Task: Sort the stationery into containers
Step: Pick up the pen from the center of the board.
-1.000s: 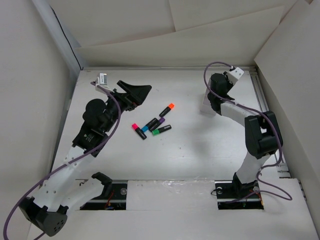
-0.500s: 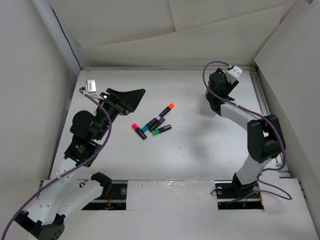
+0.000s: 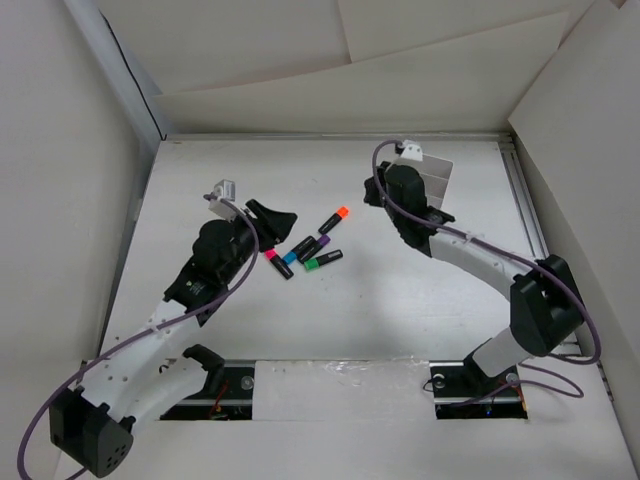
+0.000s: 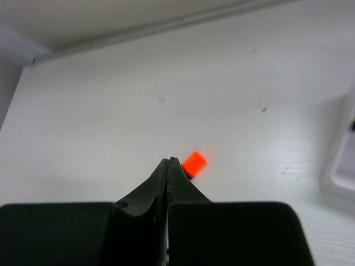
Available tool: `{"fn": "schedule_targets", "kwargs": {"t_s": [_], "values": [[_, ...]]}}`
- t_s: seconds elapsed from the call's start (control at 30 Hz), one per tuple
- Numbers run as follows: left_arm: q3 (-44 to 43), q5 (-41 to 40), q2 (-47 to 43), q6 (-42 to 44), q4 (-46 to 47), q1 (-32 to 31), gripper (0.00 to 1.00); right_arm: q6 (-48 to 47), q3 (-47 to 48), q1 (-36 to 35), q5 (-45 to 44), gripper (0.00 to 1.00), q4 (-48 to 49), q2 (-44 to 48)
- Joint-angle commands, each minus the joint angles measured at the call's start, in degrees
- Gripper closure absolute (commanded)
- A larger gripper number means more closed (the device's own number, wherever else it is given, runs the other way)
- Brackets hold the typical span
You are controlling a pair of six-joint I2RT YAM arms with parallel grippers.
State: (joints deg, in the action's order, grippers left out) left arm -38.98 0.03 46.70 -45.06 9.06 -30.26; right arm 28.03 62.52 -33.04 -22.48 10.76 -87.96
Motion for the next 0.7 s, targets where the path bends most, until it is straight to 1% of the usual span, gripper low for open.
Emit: {"fn": "schedule_targets", "kwargs": {"t_s": [0.0, 0.07, 0.13, 0.17, 0.27, 0.3, 0.37, 0.4, 0.43, 0.47, 0.5, 0.53, 0.57, 0.6, 0.63, 0.67], "values": [[3.7, -2.1, 1.2, 1.0, -1.8, 0.1, 0.59, 1.4, -0.9, -2.9, 14.2, 1.0, -4.2, -1.5], [6.5, -5.9, 1.2, -0.6, -1.8, 0.1, 0.6, -0.1, -0.9, -5.8, 19.5, 1.0, -6.4, -2.3], [7.3, -7.8, 0.7, -1.3, -2.5, 0.1, 0.62, -1.8, 0.2, -8.3, 21.3, 1.0, -8.1, -2.9], [7.9, -10.4, -0.3, -1.9, -3.1, 0.1, 0.62, -1.8, 0.2, -11.1, 21.9, 1.0, -8.1, -3.6], [8.4, -13.6, -3.4, -2.4, -5.2, 0.1, 0.6, -3.0, 0.8, -15.2, 23.2, 1.0, -8.7, -5.3], [8.9, -16.4, -4.2, -3.3, -6.1, 0.1, 0.59, -3.0, 1.5, -17.5, 23.2, 1.0, -8.7, -6.0], [8.9, -19.3, -6.3, -4.1, -9.3, 0.1, 0.59, -3.6, 2.7, -19.1, 23.2, 1.0, -8.7, -8.4], [9.4, -22.4, -8.8, -4.9, -10.4, 0.1, 0.58, -3.6, 3.4, -19.6, 22.5, 1.0, -8.7, -9.5], [10.2, -23.9, -10.3, -5.6, -11.3, 0.1, 0.58, -3.6, 4.2, -20.3, 22.5, 1.0, -8.7, -10.5], [10.2, -25.5, -11.8, -7.3, -13.3, 0.1, 0.58, -3.6, 6.1, -20.3, 22.5, 0.94, -8.7, -12.0], [10.2, -26.9, -15.4, -8.0, -14.2, 0.1, 0.58, -3.6, 7.1, -20.3, 22.5, 0.89, -9.3, -12.8], [10.9, -28.8, -17.3, -8.5, -14.9, 0.1, 0.56, -3.6, 8.2, -20.3, 22.5, 0.82, -9.3, -13.7], [10.9, -29.4, -19.3, -8.6, -15.6, 0.1, 0.56, -3.6, 11.1, -20.3, 22.5, 0.75, -9.3, -14.7], [11.4, -29.4, -21.4, -9.1, -15.6, 0.1, 0.54, -3.0, 12.7, -20.8, 21.3, 0.63, -11.3, -17.0], [11.4, -30.8, -25.6, -9.1, -15.6, 0.1, 0.54, -3.0, 14.2, -20.8, 19.3, 0.58, -11.3, -18.4], [12.0, -30.8, -27.4, -9.1, -15.6, 0.1, 0.54, -3.0, 15.7, -20.8, 18.4, 0.53, -12.1, -19.7]]}}
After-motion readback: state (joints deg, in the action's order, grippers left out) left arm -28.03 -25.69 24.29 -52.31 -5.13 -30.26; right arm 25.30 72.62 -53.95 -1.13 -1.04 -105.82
